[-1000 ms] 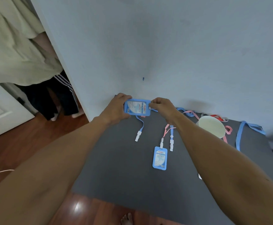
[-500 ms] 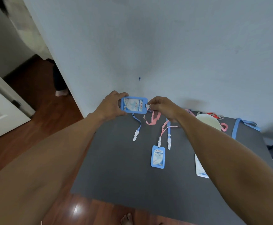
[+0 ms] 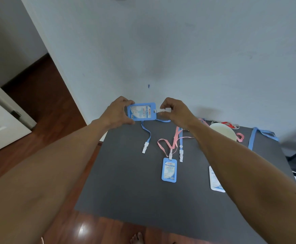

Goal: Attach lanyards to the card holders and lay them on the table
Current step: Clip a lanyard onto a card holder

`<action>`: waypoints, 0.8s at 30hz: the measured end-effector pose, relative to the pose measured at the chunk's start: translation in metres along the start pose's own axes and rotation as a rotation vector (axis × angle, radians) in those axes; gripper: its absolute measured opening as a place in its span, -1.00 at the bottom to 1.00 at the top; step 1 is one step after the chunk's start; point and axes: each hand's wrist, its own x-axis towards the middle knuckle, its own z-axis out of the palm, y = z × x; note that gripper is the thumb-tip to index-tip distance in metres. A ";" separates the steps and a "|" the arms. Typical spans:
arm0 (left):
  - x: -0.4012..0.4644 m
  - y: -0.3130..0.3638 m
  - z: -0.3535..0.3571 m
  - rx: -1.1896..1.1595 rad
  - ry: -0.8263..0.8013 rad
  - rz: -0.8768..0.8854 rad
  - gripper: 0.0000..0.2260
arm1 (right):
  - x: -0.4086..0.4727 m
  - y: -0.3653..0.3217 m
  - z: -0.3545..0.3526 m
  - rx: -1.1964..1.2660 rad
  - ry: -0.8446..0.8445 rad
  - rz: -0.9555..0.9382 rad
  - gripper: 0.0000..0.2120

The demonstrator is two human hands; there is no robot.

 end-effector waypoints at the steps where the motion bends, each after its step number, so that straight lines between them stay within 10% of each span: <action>1: 0.000 0.000 0.000 0.000 -0.004 -0.002 -0.23 | -0.001 -0.001 -0.001 0.004 0.009 0.000 -0.75; 24: -0.016 0.022 0.006 0.173 0.037 0.111 -0.35 | -0.017 -0.006 -0.009 0.094 -0.074 0.293 -0.84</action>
